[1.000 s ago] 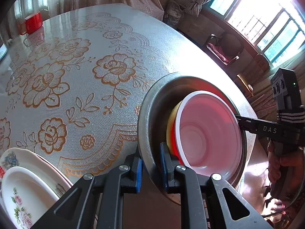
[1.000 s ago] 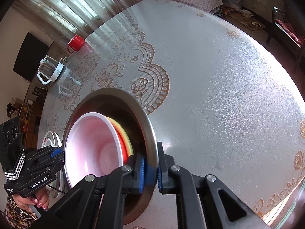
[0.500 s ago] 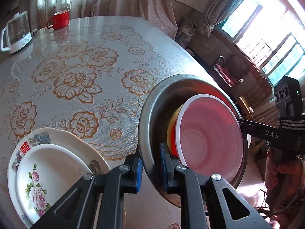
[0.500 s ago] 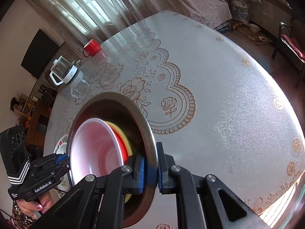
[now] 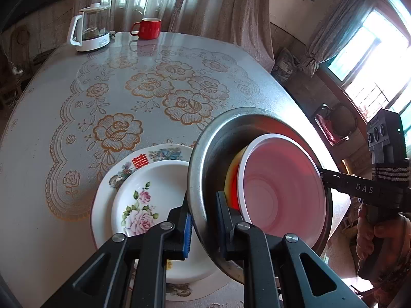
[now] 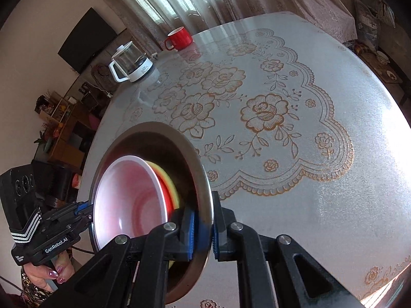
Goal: Organize plates and bowls
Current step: 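Lift the steel basin with nested bowls and carry it over the plate stack, then lower the steel basin onto the plate stack and open the right tool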
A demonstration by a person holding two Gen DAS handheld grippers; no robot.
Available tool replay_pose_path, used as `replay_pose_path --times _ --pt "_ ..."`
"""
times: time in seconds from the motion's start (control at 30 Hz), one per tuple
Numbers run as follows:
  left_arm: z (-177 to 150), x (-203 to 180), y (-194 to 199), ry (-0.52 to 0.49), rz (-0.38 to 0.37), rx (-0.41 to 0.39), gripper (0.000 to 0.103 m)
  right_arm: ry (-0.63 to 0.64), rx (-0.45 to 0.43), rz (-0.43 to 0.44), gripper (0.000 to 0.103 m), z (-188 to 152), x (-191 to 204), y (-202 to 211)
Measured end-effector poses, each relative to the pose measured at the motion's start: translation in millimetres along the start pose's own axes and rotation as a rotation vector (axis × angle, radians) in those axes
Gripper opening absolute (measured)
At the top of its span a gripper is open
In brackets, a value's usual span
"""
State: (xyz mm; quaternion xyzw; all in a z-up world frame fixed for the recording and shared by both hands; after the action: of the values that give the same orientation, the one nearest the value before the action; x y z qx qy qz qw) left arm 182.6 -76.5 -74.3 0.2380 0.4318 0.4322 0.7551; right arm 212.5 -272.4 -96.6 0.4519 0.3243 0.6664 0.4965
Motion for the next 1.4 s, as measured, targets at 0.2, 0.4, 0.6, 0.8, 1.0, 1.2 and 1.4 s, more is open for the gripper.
replay_pose_path --times 0.2,0.4,0.6,0.8,1.0,1.2,1.4 --pt "-8.7 46.0 16.6 0.063 0.04 -0.009 0.016 0.047 0.047 0.029 0.009 -8.0 44.2 -25.6" --pt "-17.5 79.5 18.0 0.098 0.08 0.009 0.016 0.086 0.09 0.039 0.009 -15.1 75.3 -51.7" --pt "-21.0 89.1 9.2 0.103 0.078 0.032 0.016 0.069 0.121 0.025 0.009 -21.1 79.4 -66.5" --pt "-19.3 88.4 -0.3 0.09 0.068 0.049 0.016 0.04 0.138 0.007 0.01 -22.3 70.8 -74.3" --pt "-20.8 88.0 -6.5 0.085 0.065 0.069 0.016 0.026 0.146 -0.008 0.01 -24.3 65.8 -75.4" --pt "-24.4 86.4 -7.3 0.08 0.059 0.071 0.016 0.025 0.153 -0.025 0.011 -26.2 64.5 -75.3" --pt "-26.1 90.3 -7.2 0.086 0.062 0.071 0.016 0.04 0.149 -0.044 0.012 -26.0 66.0 -75.9"
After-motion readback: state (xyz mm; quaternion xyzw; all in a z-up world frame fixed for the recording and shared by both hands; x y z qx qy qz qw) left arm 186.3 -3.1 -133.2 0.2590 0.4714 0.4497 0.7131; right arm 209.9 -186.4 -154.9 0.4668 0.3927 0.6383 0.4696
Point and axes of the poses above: each gripper's, at about its wrist camera, not at the fingertips, and y roughly against the way its jaws point, x to its left, z to its top, the point moved 8 cm from there along -y, roughly the way its jaws point, and after that the axes turned 9 degrees about -z, right-handed, at the moved point
